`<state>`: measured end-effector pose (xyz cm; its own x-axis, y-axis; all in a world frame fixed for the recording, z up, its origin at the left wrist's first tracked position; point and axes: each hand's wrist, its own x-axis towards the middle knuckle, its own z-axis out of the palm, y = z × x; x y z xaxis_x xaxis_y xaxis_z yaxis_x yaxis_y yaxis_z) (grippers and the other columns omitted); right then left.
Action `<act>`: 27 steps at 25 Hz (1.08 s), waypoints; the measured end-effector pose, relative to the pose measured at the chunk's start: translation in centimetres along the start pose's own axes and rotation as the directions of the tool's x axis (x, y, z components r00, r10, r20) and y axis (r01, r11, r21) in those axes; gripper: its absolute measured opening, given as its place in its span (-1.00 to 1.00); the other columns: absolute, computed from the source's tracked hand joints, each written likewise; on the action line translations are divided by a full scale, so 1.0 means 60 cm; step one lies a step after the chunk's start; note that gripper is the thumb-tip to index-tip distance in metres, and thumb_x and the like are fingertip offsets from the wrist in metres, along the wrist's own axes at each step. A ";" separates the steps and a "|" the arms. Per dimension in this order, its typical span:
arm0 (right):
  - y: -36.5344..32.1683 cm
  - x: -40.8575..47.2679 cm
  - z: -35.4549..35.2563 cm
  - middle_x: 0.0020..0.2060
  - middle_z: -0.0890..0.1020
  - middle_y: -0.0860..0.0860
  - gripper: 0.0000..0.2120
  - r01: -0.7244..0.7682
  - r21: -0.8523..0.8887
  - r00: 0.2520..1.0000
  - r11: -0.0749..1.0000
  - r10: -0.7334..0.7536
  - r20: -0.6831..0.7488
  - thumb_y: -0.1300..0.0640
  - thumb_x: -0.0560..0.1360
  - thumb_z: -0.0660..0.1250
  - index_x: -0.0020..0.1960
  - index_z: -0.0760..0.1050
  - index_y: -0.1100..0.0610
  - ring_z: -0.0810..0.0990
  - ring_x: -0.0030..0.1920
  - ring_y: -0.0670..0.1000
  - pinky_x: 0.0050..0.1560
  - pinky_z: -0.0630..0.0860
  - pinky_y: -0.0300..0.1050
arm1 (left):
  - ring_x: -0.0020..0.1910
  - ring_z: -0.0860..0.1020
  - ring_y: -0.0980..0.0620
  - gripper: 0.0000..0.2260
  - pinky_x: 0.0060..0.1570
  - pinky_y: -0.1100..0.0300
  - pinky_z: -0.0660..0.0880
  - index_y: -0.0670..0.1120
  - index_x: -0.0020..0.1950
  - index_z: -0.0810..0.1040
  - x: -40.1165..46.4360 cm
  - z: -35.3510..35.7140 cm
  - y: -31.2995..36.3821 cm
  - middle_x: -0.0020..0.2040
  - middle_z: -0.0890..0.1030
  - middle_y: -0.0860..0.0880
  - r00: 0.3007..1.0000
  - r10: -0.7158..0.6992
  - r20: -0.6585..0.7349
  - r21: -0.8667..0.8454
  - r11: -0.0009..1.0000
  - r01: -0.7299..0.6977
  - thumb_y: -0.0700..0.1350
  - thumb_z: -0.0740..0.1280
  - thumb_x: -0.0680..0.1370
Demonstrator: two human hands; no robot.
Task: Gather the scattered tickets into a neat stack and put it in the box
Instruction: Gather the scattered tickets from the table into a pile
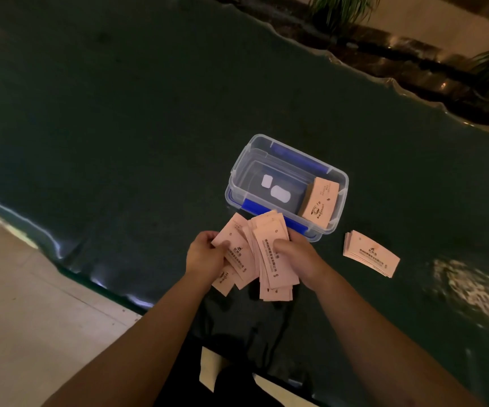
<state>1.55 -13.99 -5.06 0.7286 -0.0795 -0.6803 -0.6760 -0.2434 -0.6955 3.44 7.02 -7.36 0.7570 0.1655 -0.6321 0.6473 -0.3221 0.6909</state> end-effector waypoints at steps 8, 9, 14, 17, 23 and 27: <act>-0.013 0.003 0.006 0.12 0.67 -0.13 -0.64 0.075 -0.170 0.996 0.983 -0.065 0.064 0.07 0.53 0.43 0.12 0.46 -0.38 0.69 0.11 -0.06 -0.10 0.60 -0.07 | -0.11 0.67 0.02 -0.54 -0.35 0.22 0.55 -0.01 0.54 0.41 -0.004 0.019 0.010 0.23 0.66 -0.08 0.998 -0.038 -0.043 -0.015 0.999 0.037 -0.18 0.33 0.64; -0.014 0.006 0.010 0.14 0.65 -0.16 -0.63 0.090 -0.208 0.994 0.974 -0.074 0.080 0.05 0.51 0.45 0.12 0.45 -0.39 0.66 0.12 -0.07 -0.10 0.59 -0.08 | -0.08 0.67 0.01 -0.53 -0.32 0.20 0.56 -0.01 0.56 0.39 -0.005 0.019 0.011 0.25 0.65 -0.08 0.998 -0.044 -0.037 -0.024 0.999 0.043 -0.18 0.32 0.64; -0.026 0.021 0.037 0.28 0.51 -0.10 -0.50 0.175 -0.411 0.983 0.895 -0.135 0.126 -0.08 0.42 0.47 0.31 0.42 -0.32 0.54 0.25 -0.02 0.06 0.56 0.00 | -0.22 0.50 0.20 -0.52 -0.38 0.25 0.42 -0.01 0.58 0.36 0.000 0.015 0.012 0.28 0.60 -0.04 0.999 -0.038 0.033 -0.052 0.998 0.039 -0.18 0.28 0.65; -0.033 0.025 0.049 0.35 0.42 -0.08 -0.37 0.185 -0.524 0.983 0.832 -0.164 0.086 -0.10 0.39 0.47 0.44 0.41 -0.19 0.40 0.42 0.05 0.33 0.52 0.19 | -0.17 0.51 0.20 -0.52 -0.34 0.25 0.42 0.00 0.57 0.34 -0.002 0.013 0.012 0.13 0.54 0.08 0.996 -0.052 0.066 -0.128 0.990 0.060 -0.20 0.29 0.64; -0.018 0.004 0.045 0.34 0.47 -0.08 -0.40 0.204 -0.324 0.979 0.924 -0.200 0.047 0.02 0.42 0.53 0.35 0.36 -0.28 0.56 0.30 0.01 0.12 0.61 0.08 | 0.09 0.65 0.03 -0.60 -0.05 0.08 0.63 0.02 0.51 0.38 -0.021 0.017 0.021 0.18 0.64 0.02 0.992 -0.039 0.119 -0.292 0.954 0.072 -0.10 0.28 0.67; -0.007 -0.019 0.057 0.29 0.56 -0.18 -0.39 0.215 -0.169 0.975 0.962 -0.220 -0.011 0.04 0.43 0.51 0.29 0.36 -0.46 0.60 0.27 -0.09 0.16 0.64 0.04 | 0.12 0.66 0.00 -0.67 0.13 -0.10 0.65 0.06 0.46 0.46 -0.025 0.022 0.039 0.20 0.66 -0.01 0.990 0.019 0.143 -0.282 0.959 0.022 -0.05 0.25 0.69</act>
<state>0.60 -10.49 -4.79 0.8607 -0.0351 -0.5079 -0.4750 -0.4146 -0.7762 3.70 4.80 -5.23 0.7489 0.0244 -0.6622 0.6626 -0.0423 0.7478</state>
